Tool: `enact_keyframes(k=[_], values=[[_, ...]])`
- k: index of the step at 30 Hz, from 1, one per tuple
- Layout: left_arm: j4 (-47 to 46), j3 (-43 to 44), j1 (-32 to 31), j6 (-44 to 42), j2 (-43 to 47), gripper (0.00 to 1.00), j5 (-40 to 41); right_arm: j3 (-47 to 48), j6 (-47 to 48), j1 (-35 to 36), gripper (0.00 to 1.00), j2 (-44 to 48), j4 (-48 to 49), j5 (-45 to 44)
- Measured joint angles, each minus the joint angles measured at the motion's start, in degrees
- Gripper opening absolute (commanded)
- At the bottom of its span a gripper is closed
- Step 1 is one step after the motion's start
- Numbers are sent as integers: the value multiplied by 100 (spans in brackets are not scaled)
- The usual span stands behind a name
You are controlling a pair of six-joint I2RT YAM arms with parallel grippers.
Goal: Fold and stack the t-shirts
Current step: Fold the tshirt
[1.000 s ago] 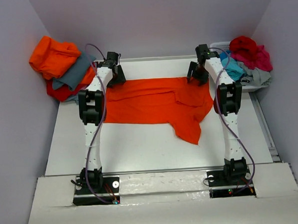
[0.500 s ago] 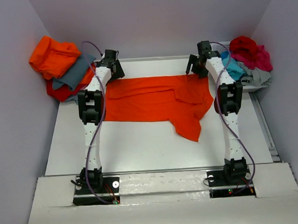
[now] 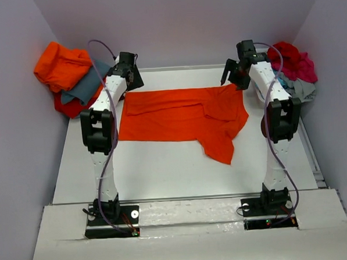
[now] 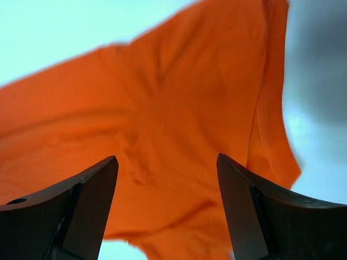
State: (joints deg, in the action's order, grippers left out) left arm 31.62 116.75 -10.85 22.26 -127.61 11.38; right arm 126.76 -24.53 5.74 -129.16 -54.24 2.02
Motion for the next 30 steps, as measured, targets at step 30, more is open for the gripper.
enact_keyframes(k=[30], values=[[-114, -4583, -271, 350, 2590, 76, -157, -5772, -509, 562, 70, 3475, -52, 461]])
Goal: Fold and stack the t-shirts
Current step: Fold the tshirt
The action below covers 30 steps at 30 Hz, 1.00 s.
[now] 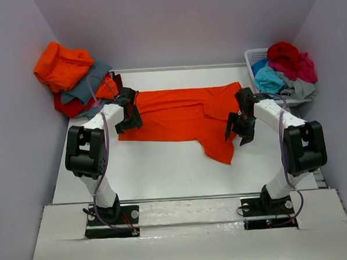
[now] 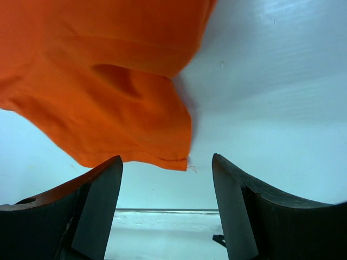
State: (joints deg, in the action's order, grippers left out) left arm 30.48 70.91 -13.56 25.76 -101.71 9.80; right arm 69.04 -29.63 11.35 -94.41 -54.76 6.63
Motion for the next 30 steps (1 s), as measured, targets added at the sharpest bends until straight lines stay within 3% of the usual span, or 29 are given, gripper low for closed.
enact_keyframes(k=[4, 8, 11, 27, 30], values=[[-52, -7, 0, 35, 0, 76, 0, -426, -46, 4, 67, 0, 9, 48], [-68, 37, 0, 48, 0, 76, 0, -634, -101, 4, 58, 9, 79, 52], [-68, 105, 0, 50, -2, 76, 2, -767, -160, 4, 45, 15, 219, 85], [-63, 273, 0, 22, -15, 76, 15, -1202, -212, 17, 39, -184, 782, 289], [-63, 273, 0, 24, -46, 76, 15, -1257, -212, 44, 31, -232, 831, 341]])
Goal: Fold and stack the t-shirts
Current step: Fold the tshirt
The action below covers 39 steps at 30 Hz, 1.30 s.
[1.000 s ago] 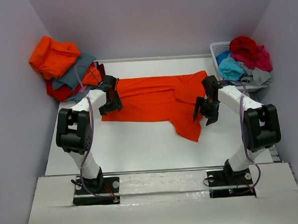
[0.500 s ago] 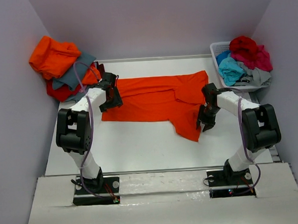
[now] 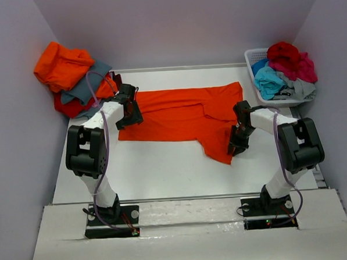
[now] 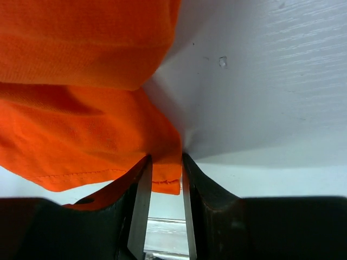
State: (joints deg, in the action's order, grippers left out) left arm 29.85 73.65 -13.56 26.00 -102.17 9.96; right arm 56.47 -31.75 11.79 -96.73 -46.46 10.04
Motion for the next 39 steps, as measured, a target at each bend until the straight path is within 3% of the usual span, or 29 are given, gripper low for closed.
enact_keyframes(k=[3, 7, 25, 39], values=[[11, 0, 0, -2, -20, 76, 2, -9, 0, 4, 16, 0, 24, 39], [17, 2, 0, -9, -24, 76, 17, -11, -2, 4, 7, -2, 48, 48], [20, 142, 0, -68, -254, 76, 37, 581, 0, 68, 7, 879, -802, 35], [17, 326, 0, -192, -409, 76, 33, 999, 136, 138, 7, 979, -1633, 136]])
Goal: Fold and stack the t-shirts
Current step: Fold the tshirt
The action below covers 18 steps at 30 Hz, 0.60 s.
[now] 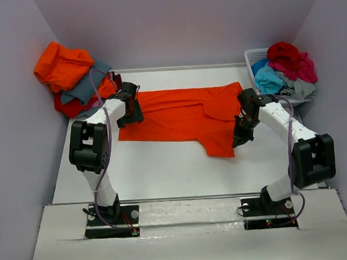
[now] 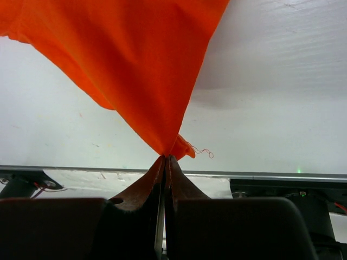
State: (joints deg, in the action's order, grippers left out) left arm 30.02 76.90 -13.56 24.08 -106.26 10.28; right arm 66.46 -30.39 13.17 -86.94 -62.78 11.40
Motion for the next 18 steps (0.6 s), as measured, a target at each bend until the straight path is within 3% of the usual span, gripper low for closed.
enact_keyframes(k=[12, 14, 17, 18], values=[[28, 87, 0, -33, -105, 76, -66, -105, 15, 66, 7, 227, -232, 136], [39, 87, 0, -46, -105, 76, -70, -151, 22, 92, 12, 136, -216, 164], [59, 87, 0, -48, -105, 77, -79, -170, 66, 114, 26, -87, -144, 216], [70, 85, 0, -48, -105, 77, -76, -173, 87, 118, 35, -188, -109, 227]])
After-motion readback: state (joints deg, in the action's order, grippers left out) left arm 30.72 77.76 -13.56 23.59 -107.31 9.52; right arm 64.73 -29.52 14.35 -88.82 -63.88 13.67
